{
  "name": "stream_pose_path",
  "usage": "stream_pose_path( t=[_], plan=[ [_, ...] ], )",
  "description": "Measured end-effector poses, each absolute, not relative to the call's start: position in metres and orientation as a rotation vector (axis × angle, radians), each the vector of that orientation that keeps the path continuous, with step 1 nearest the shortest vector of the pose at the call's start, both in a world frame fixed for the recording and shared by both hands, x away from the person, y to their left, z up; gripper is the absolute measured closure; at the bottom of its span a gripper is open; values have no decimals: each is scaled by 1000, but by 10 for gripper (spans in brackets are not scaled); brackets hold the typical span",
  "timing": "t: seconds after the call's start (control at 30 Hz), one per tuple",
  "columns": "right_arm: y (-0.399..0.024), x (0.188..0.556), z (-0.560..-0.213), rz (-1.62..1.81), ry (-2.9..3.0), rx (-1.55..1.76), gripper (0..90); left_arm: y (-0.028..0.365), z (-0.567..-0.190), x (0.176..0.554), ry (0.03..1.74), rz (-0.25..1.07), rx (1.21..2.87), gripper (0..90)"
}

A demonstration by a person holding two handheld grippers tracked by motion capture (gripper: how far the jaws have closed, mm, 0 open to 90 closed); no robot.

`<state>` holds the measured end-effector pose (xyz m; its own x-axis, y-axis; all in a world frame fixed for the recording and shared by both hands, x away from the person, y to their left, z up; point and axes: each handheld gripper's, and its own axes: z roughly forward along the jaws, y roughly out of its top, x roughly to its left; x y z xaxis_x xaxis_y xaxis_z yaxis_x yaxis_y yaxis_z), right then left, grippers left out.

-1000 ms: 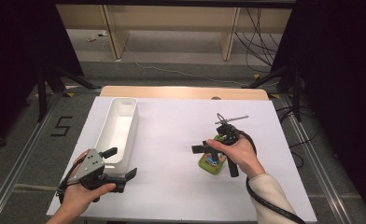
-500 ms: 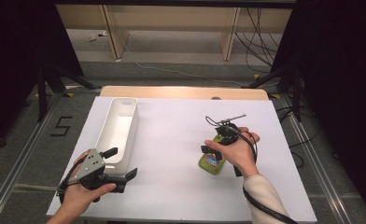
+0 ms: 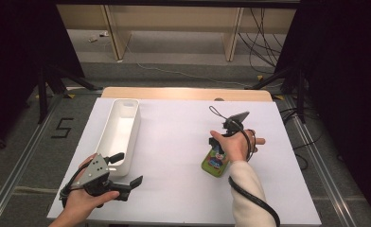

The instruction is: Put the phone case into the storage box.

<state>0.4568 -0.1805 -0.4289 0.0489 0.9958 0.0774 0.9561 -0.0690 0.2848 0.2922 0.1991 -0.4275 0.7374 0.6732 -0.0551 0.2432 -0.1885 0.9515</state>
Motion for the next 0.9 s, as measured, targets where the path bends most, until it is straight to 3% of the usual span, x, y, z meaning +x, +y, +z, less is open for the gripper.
stream_pose_path(
  t=[0.27,0.9],
  plan=[
    [-182,473,-430,310,1903,2360,5,196,-426,289,686,439,1772,14],
    [-171,476,-446,242,1863,2402,36,193,-427,289,678,440,1785,14]
  ],
)
